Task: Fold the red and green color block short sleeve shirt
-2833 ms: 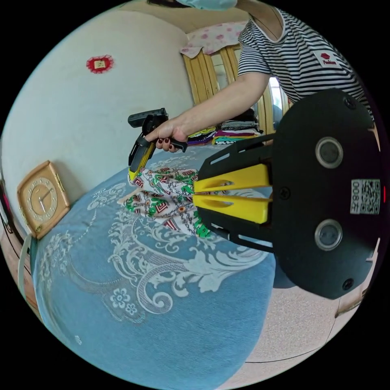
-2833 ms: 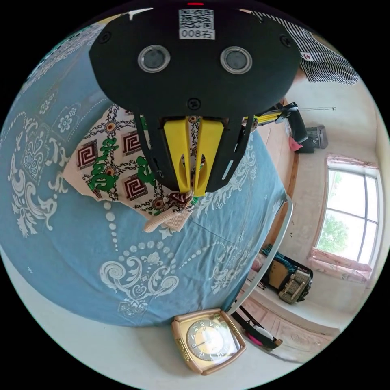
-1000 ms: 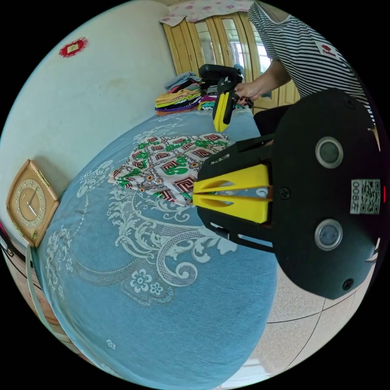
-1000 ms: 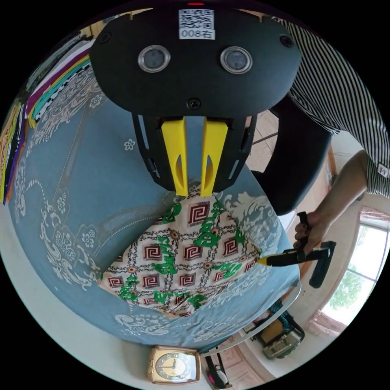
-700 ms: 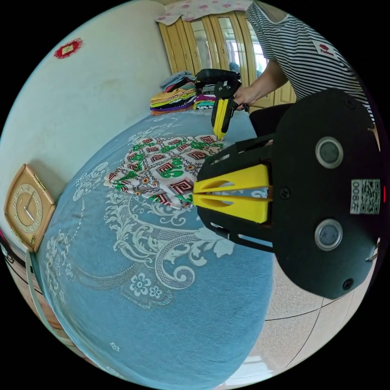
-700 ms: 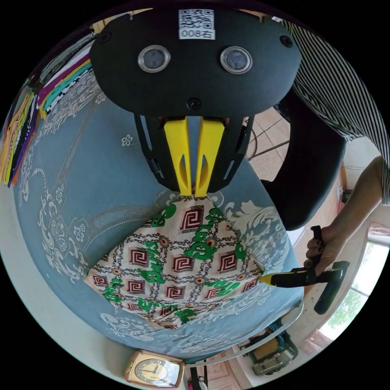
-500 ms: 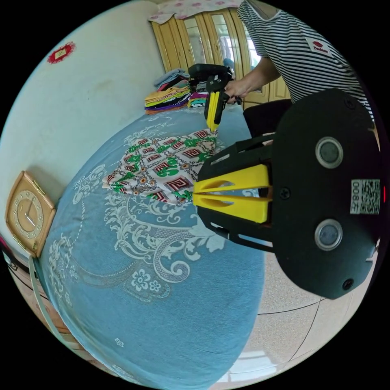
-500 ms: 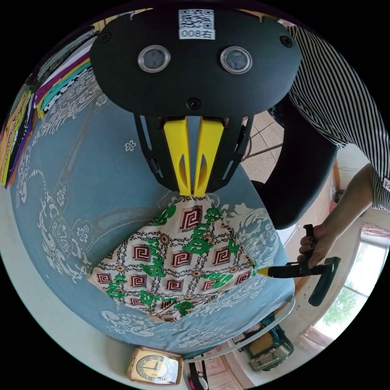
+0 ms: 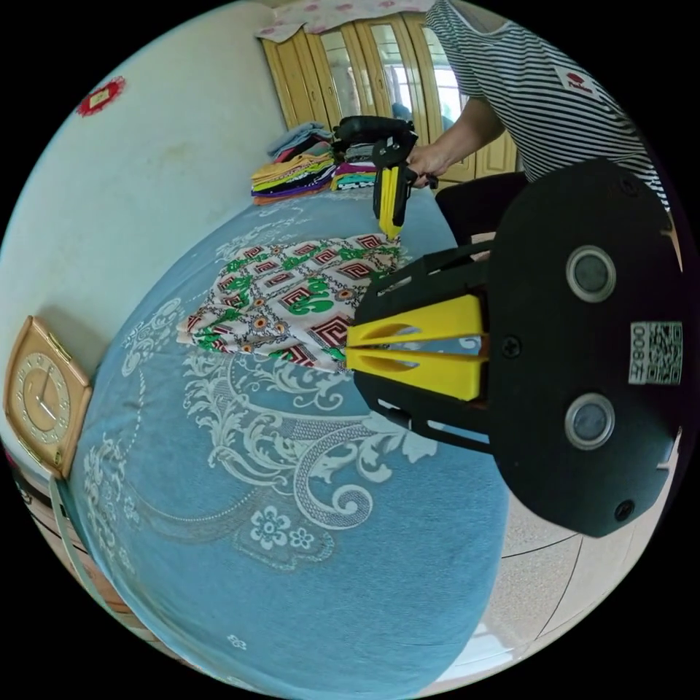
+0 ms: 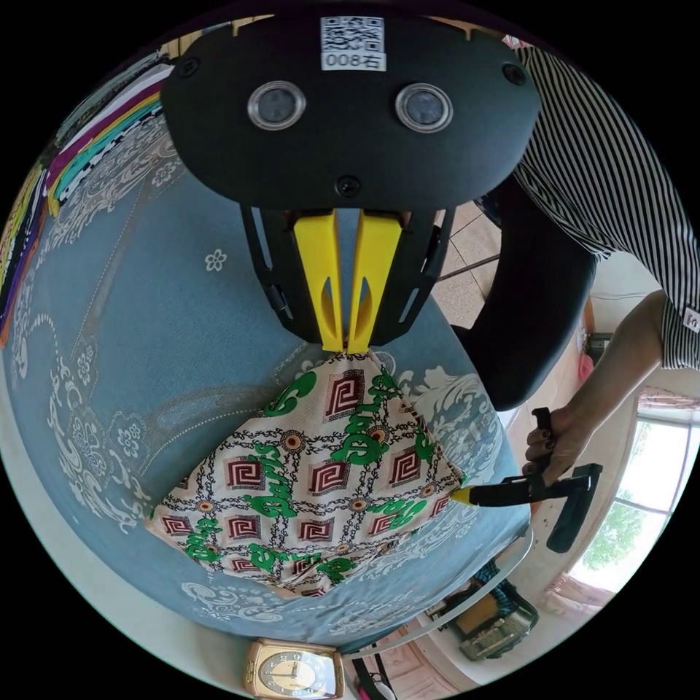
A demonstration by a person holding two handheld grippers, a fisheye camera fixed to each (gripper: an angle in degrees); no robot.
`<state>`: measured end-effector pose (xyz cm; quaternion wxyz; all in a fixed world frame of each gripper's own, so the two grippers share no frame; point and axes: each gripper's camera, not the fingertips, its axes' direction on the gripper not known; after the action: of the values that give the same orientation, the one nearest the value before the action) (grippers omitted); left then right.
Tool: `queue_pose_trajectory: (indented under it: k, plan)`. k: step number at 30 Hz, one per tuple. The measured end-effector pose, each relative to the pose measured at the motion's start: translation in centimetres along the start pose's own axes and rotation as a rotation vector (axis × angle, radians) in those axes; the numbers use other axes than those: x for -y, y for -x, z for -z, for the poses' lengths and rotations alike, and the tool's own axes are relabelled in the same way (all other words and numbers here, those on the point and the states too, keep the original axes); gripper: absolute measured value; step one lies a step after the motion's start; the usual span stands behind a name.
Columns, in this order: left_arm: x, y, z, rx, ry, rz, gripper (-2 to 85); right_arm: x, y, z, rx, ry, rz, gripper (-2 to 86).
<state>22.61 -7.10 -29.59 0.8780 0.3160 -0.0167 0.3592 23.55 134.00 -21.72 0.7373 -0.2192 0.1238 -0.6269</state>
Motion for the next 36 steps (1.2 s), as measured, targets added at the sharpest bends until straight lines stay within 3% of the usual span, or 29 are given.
queue_pose_trajectory:
  k: [7, 13, 21, 30, 36]
  plan:
    - [-1.5, -2.9, 1.4, 0.009, -0.104, -0.039, 2.0, 0.4, -0.2, -2.6, 0.041, -0.028, -0.008, 0.7]
    - [-0.7, -4.4, -2.5, 0.028, 0.023, -0.073, 3.1, 1.4, 0.0, -6.1, 0.048, -0.019, -0.015, 0.7]
    - [-3.0, -8.0, -1.9, -0.043, -0.057, -0.055, 0.6, 2.4, -0.5, -9.5, 0.102, -0.057, -0.022, 0.7]
    - [-5.5, -10.3, -6.7, -0.004, 0.020, 0.011, 1.8, 4.5, -1.4, -16.2, 0.148, -0.025, -0.033, 0.7]
    - [-7.9, -17.7, -6.5, 0.009, -0.047, -0.162, 4.8, 5.1, -3.0, -19.8, 0.253, -0.065, -0.091, 0.6]
